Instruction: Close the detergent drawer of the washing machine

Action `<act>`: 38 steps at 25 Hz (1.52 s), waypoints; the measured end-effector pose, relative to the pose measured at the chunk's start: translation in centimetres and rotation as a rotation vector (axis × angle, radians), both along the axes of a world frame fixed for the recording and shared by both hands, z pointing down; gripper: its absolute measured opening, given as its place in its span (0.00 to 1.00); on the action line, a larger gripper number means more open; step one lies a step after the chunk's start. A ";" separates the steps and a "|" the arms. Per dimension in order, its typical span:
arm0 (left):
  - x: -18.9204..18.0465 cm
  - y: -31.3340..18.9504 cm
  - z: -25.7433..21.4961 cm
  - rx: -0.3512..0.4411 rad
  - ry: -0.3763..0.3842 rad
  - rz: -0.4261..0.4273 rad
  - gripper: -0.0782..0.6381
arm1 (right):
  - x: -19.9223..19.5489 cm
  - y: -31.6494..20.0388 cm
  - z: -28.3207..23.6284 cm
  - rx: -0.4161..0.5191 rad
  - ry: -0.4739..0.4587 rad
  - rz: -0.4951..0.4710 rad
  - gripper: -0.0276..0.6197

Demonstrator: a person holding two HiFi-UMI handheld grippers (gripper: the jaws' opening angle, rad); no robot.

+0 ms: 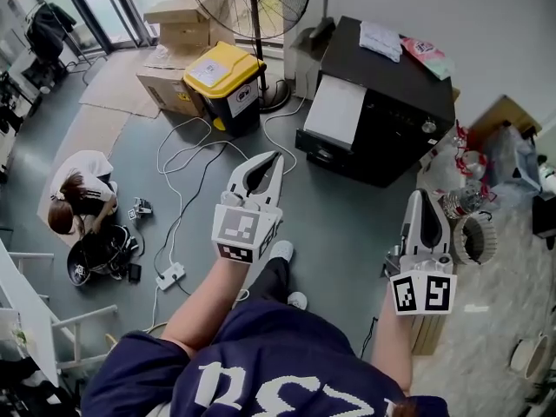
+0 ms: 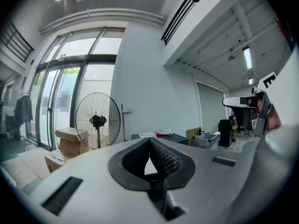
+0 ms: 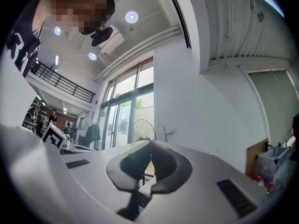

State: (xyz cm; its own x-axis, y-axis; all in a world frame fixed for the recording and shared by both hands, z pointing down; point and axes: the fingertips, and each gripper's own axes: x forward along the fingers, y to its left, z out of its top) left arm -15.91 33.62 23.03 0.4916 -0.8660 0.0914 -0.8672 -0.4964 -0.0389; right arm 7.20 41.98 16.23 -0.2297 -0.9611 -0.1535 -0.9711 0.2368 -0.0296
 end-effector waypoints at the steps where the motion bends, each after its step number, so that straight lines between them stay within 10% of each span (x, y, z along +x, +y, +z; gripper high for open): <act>1: 0.0 -1.2 0.0 0.004 -0.004 0.007 0.14 | -0.3 -1.2 0.0 0.001 0.001 0.003 0.07; 22: -1.5 -23.7 3.1 -0.025 -0.022 0.129 0.14 | -3.8 -22.7 2.3 -0.056 0.006 0.076 0.07; 38: 3.0 -33.9 4.2 -0.026 -0.029 0.039 0.14 | 1.7 -35.2 3.0 -0.029 0.026 -0.012 0.07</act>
